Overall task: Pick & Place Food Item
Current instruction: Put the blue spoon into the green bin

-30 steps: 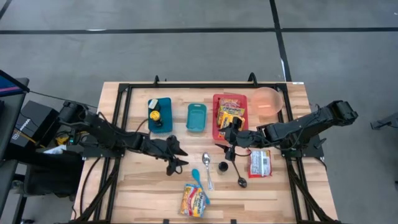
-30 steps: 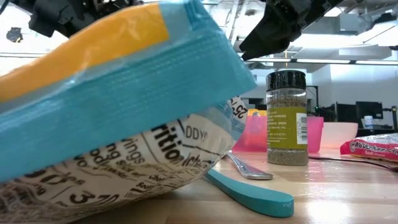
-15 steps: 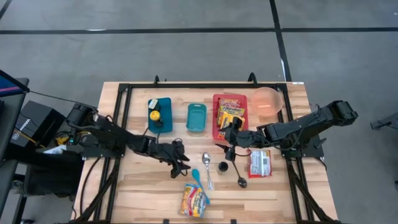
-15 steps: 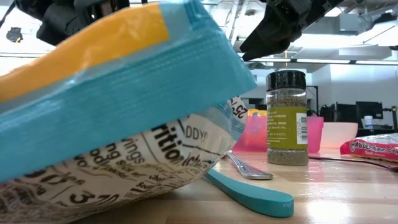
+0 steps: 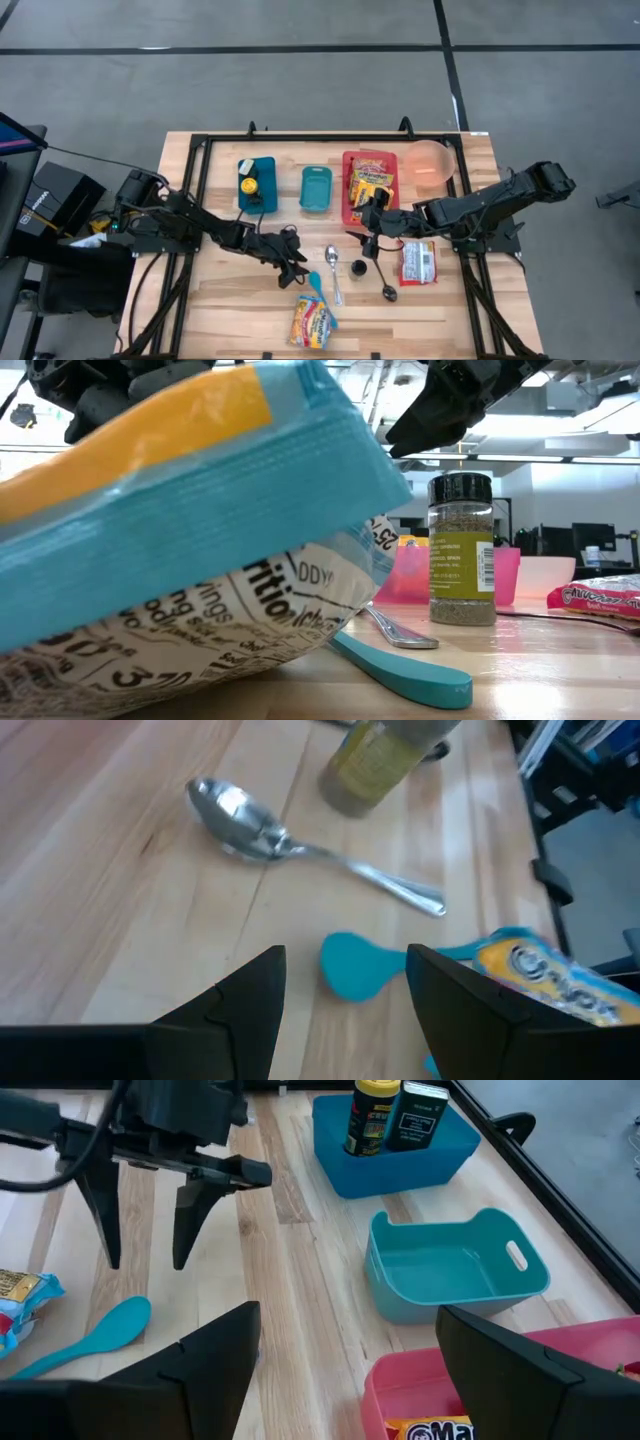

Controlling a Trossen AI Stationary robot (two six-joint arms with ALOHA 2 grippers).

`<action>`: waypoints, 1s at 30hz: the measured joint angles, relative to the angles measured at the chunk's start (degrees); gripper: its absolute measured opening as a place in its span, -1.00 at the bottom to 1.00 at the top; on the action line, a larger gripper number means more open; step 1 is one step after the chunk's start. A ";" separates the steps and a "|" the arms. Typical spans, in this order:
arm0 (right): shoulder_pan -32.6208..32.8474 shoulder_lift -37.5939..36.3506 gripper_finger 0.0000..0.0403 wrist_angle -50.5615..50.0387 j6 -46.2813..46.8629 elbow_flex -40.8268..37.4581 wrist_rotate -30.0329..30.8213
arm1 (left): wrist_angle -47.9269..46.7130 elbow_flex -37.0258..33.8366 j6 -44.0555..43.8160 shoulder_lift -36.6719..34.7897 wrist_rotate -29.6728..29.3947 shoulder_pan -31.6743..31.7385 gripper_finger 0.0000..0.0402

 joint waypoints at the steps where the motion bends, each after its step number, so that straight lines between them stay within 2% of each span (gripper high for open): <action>1: 0.00 0.00 0.47 0.01 0.00 0.00 0.00 | 0.10 0.09 -0.14 0.59 0.01 0.00 0.02; 9: 0.00 0.00 0.47 0.25 0.03 0.00 0.00 | -0.61 5.28 -0.33 7.00 5.31 -0.24 0.02; 12: 0.07 -0.02 0.47 -0.03 0.46 0.00 0.00 | -5.97 5.66 -0.36 6.65 6.12 -0.24 0.02; 15: 0.05 -0.02 0.47 -0.36 0.44 0.00 0.00 | -9.09 5.69 -0.95 5.60 4.50 -0.20 0.02; 30: 0.00 -0.02 0.47 0.01 0.46 0.00 0.00 | -5.91 5.77 -0.04 5.54 5.95 0.76 0.02</action>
